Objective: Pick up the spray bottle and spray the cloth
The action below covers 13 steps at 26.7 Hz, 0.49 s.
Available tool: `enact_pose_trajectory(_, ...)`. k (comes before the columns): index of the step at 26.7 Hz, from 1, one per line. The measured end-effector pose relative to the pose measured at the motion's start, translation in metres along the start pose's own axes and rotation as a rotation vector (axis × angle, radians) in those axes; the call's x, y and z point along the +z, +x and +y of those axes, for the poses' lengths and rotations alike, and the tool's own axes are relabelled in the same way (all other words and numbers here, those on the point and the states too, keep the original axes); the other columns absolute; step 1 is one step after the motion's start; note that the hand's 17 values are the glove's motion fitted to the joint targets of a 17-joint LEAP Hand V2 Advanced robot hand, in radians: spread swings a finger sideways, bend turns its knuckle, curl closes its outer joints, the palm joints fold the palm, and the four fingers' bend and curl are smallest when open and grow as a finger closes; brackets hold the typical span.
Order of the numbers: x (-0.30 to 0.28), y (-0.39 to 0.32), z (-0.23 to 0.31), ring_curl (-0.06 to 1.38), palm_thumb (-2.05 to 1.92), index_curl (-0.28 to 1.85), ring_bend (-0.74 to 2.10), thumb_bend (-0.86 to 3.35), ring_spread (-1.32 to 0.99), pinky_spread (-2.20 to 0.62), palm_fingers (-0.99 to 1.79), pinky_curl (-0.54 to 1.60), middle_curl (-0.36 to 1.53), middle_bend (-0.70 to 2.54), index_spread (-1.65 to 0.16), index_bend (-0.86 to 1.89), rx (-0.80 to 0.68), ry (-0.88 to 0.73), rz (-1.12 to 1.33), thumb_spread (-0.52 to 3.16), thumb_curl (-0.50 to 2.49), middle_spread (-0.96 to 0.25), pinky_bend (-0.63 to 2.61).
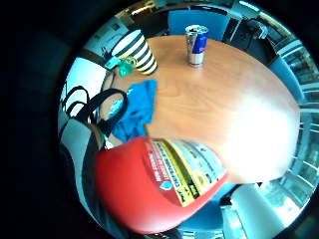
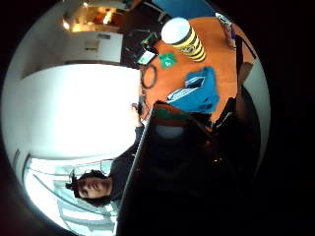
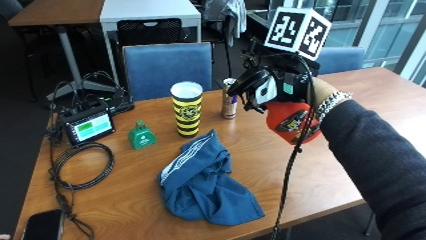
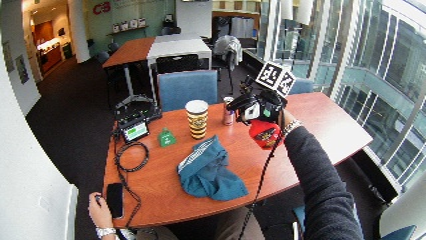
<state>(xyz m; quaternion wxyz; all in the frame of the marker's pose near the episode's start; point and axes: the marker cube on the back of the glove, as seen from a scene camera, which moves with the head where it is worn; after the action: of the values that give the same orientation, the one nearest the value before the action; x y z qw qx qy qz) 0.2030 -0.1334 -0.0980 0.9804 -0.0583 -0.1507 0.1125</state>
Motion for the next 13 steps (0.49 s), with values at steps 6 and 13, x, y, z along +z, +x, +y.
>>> enact_pose_trajectory(6,0.011,-0.026,-0.004,0.48,1.03,0.53,0.67,-0.04,-0.23,-0.33,1.35,0.40,0.53,0.64,-0.31,0.18,0.024,-0.164,0.219,0.26,0.71,-0.21,0.43)
enact_pose_trajectory(13,0.045,-0.037,-0.007,0.48,1.03,0.54,0.67,-0.04,-0.23,-0.33,1.35,0.40,0.53,0.64,-0.30,0.19,0.086,-0.320,0.469,0.26,0.72,-0.21,0.43)
